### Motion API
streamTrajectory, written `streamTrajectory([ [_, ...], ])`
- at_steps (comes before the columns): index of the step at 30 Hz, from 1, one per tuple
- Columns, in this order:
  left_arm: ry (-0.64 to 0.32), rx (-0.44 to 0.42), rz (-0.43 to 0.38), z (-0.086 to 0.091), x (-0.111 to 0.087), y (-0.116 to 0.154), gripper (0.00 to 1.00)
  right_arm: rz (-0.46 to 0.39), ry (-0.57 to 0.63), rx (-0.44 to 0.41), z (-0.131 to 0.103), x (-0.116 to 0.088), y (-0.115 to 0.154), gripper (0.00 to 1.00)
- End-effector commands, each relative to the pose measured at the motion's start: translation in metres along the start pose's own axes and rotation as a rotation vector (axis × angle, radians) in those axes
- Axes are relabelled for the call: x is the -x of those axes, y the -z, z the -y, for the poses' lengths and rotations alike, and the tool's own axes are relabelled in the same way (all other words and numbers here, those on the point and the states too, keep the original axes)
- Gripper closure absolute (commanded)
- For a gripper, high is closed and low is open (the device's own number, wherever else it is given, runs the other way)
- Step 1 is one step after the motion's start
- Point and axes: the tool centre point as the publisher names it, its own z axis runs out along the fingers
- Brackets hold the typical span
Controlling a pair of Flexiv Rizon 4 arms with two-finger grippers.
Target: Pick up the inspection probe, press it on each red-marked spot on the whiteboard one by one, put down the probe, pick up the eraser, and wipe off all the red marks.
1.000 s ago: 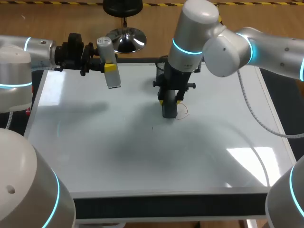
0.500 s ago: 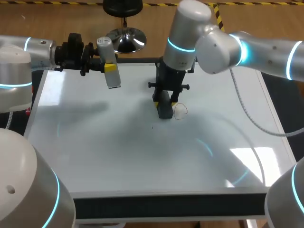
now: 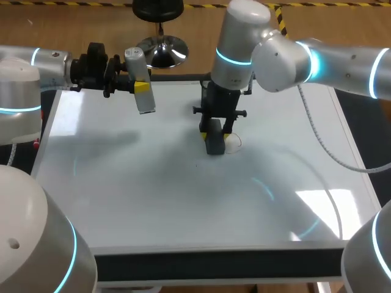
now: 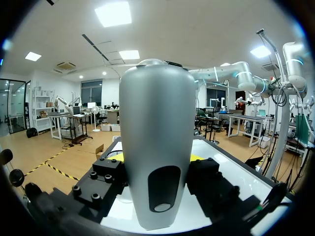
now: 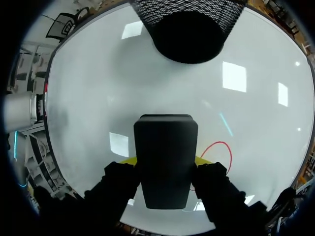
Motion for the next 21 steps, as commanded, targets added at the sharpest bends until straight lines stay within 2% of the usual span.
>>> streamTrajectory([
  [1,-0.001,0.001,0.002,0.001,0.0,0.0,1.0,-0.018,-0.011,-0.021,-0.002,0.023,-0.029,1.0],
  [15,-0.001,0.001,0.002,0.001,0.0,0.0,1.0,-0.05,-0.093,-0.105,0.007,0.071,-0.045,1.0],
  [21,-0.001,0.001,0.002,0.001,0.0,0.0,1.0,-0.034,-0.149,-0.131,0.022,0.088,-0.044,1.0],
])
